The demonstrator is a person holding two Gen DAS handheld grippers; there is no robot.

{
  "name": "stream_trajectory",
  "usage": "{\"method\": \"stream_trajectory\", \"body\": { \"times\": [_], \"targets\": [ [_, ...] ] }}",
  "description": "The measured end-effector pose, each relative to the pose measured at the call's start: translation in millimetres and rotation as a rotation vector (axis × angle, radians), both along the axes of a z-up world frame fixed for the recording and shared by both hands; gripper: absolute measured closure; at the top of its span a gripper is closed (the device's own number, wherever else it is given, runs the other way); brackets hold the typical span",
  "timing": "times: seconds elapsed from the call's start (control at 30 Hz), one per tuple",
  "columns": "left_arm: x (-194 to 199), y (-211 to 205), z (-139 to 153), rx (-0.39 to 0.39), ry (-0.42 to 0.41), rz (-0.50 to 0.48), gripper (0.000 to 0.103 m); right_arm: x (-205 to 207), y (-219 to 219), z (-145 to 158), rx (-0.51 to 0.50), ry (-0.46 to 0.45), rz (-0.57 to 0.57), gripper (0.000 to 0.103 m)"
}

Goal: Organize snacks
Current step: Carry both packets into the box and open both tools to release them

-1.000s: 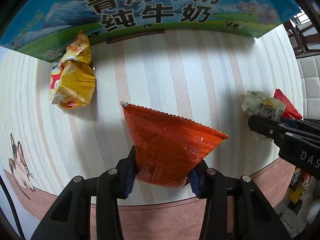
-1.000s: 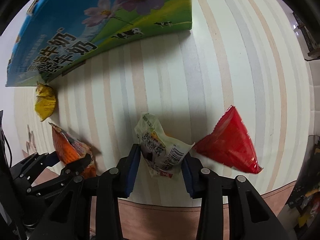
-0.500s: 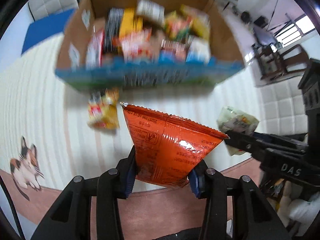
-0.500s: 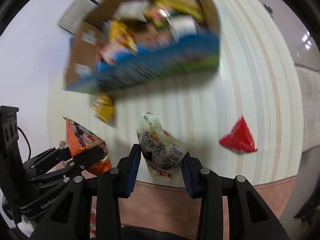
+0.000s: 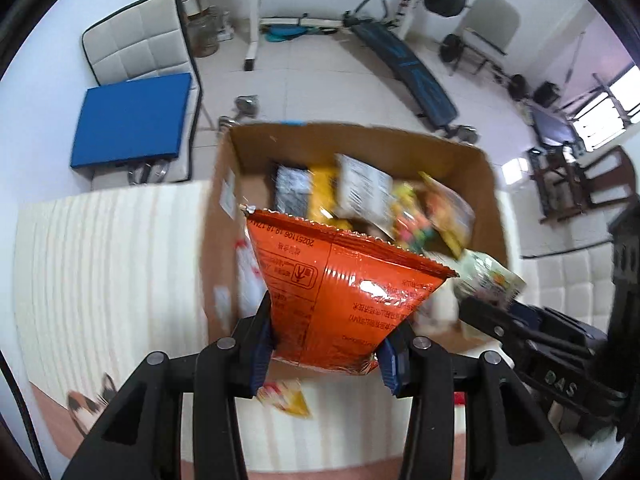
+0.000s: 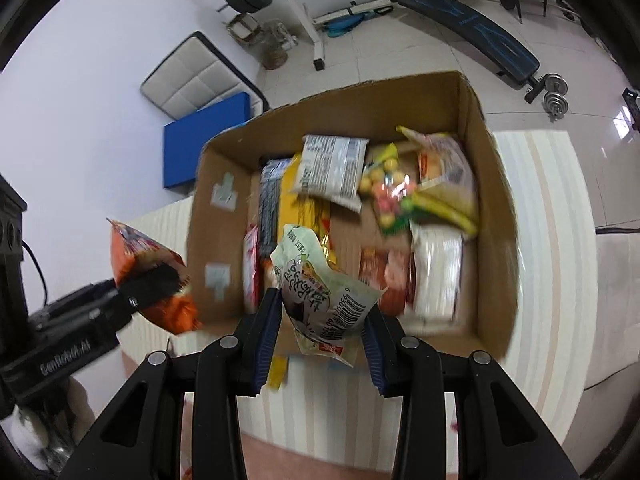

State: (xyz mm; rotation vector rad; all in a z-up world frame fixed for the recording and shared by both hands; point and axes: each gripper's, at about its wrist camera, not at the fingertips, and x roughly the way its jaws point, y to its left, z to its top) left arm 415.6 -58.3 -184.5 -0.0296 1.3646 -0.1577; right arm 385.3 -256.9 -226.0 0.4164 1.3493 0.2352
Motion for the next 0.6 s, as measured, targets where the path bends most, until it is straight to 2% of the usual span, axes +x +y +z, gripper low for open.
{"method": "stream_trajectory", "body": {
  "times": [0.23,0.33,0.5,0.53,0.57,0.6],
  "targets": [
    [65,13,-51,0.096,0.088,0.027,0.062,55,14,-57,-0.031,0.107,-0.007,0.061],
    [83,19,-73,0.104,0.136,0.043,0.062,70,15,-85,-0.020,0.154,-0.029,0.061],
    [99,24,-94,0.101,0.186,0.062,0.061,79,21,-107,-0.019,0.192,-0.023,0.058],
    [100,27,-97,0.087,0.192,0.077,0.060,81,23,-111,-0.032,0.204,-0.019,0.036],
    [101,27,-98,0.084,0.198,0.083,0.057,82,25,-115,-0.064,0.226,-0.018,0.020],
    [103,28,-100,0.087,0.206,0.085,0.043,83,26,-116,-0.082,0.232,-0.018,0.007]
  ]
}}
